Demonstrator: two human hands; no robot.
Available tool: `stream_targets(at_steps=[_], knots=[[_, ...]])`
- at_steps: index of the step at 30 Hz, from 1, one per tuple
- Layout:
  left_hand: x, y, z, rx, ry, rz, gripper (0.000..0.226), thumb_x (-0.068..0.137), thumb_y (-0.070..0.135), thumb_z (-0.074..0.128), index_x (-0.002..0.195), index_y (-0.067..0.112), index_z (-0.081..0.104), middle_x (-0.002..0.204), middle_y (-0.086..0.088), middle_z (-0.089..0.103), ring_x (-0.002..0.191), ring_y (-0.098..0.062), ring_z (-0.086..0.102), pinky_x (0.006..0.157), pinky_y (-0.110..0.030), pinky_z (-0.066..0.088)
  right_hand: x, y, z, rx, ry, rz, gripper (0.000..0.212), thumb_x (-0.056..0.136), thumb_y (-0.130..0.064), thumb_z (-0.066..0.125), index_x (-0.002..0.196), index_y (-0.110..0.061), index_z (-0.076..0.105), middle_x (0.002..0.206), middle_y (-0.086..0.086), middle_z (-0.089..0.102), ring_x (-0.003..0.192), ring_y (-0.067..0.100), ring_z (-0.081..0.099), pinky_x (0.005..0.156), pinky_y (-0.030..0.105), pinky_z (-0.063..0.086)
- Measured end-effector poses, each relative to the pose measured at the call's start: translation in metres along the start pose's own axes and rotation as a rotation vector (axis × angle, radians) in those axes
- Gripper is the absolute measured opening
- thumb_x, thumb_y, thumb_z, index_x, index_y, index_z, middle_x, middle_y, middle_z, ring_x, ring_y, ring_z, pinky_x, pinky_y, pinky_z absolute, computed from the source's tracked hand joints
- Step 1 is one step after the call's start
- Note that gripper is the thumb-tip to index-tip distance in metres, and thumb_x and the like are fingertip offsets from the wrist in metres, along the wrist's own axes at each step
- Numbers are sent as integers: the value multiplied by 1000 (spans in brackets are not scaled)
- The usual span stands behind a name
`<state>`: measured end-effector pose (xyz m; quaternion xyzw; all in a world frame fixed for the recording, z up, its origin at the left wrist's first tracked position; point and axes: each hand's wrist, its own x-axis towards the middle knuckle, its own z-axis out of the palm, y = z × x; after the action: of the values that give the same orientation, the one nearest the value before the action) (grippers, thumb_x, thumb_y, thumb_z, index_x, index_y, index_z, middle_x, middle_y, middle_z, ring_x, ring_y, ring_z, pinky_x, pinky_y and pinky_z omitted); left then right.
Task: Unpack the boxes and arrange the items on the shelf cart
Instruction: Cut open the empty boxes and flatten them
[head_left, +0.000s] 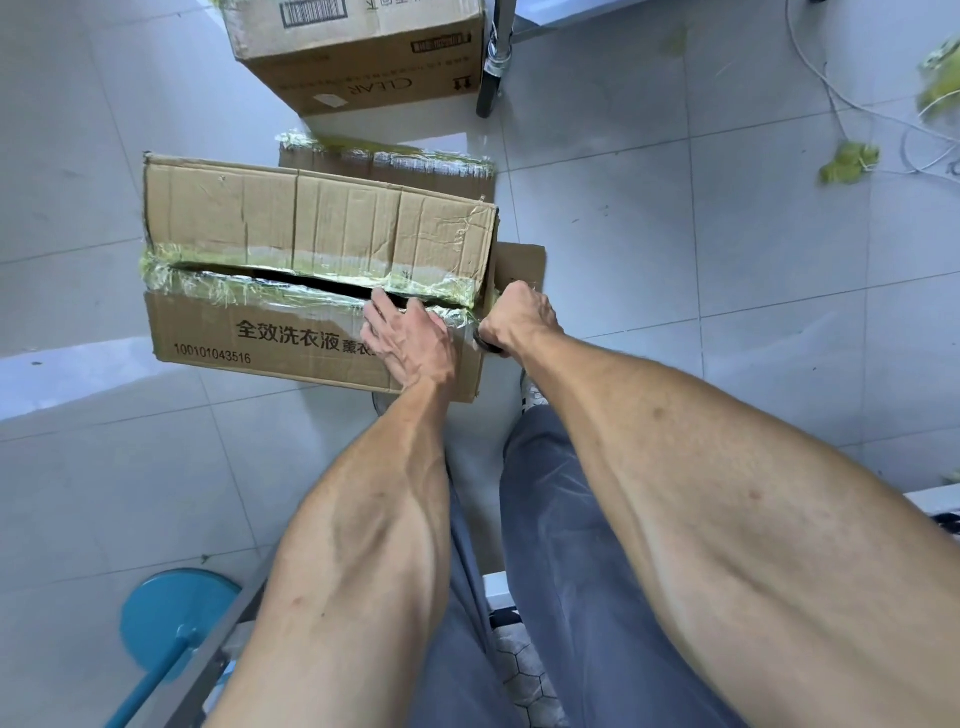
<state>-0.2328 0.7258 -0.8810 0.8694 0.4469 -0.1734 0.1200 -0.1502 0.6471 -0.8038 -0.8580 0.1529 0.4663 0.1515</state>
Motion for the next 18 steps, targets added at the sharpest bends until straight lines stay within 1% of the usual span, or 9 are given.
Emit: stream_targets(at_steps=[2, 5, 8, 10, 12, 13, 15, 16, 18], knots=[[8, -6, 1, -39, -17, 23, 17, 92, 27, 56, 91, 15, 68, 154, -12, 32, 144, -30, 25, 115, -42, 21, -3, 3, 0, -31, -25, 9, 15, 75, -11, 71, 86, -13, 61, 98, 7, 66, 102, 28, 63, 86, 32, 49], [17, -11, 1, -61, -13, 103, 16, 94, 22, 55, 103, 13, 65, 157, -10, 32, 148, -30, 21, 117, -44, 19, -3, 7, -2, -79, -54, 4, 15, 68, -16, 69, 74, -15, 56, 85, 3, 62, 93, 27, 62, 96, 42, 46], [19, -10, 1, -70, -30, 128, 25, 94, 18, 54, 118, 13, 60, 155, -10, 36, 146, -30, 26, 114, -44, 24, 4, 8, 2, -140, 57, -82, 9, 82, -4, 63, 89, -10, 64, 96, 9, 65, 99, 27, 62, 83, 29, 49], [16, -7, 2, -64, -65, 123, 26, 95, 18, 50, 119, 16, 60, 156, -9, 34, 145, -29, 26, 110, -43, 27, 4, 5, 6, -181, 128, -146, 18, 88, 0, 60, 103, -6, 67, 105, 11, 67, 94, 25, 61, 69, 23, 43], [14, -5, 3, -66, -105, 101, 26, 96, 20, 47, 118, 15, 60, 158, -9, 30, 146, -30, 22, 110, -44, 27, 2, 2, 10, -213, 153, -164, 17, 87, 3, 59, 100, -5, 66, 102, 11, 65, 87, 23, 58, 66, 25, 41], [14, -4, 4, -66, -119, 91, 25, 96, 22, 46, 115, 15, 61, 159, -9, 28, 148, -29, 20, 111, -45, 26, 2, 2, 11, -229, 156, -159, 13, 85, 5, 58, 90, -6, 64, 97, 10, 64, 87, 23, 59, 68, 28, 42], [16, -3, 5, -72, -122, 79, 25, 96, 29, 46, 108, 14, 63, 160, -8, 27, 149, -29, 17, 113, -47, 22, 4, 6, 11, -236, 131, -129, 19, 80, 1, 62, 71, -13, 53, 82, 5, 60, 90, 25, 61, 81, 37, 41], [17, -2, 5, -79, -120, 66, 28, 97, 34, 48, 106, 13, 64, 159, -8, 29, 148, -29, 18, 114, -49, 21, 4, 8, 10, -239, 98, -109, 22, 76, -6, 65, 67, -16, 49, 83, 3, 59, 94, 25, 61, 91, 41, 38], [20, -1, 5, -80, -118, 26, 37, 96, 45, 51, 107, 14, 67, 156, -6, 34, 148, -28, 20, 114, -52, 19, 4, 10, 7, -251, 60, -87, 22, 66, -21, 70, 71, -19, 49, 101, 4, 60, 105, 25, 56, 102, 48, 30]])
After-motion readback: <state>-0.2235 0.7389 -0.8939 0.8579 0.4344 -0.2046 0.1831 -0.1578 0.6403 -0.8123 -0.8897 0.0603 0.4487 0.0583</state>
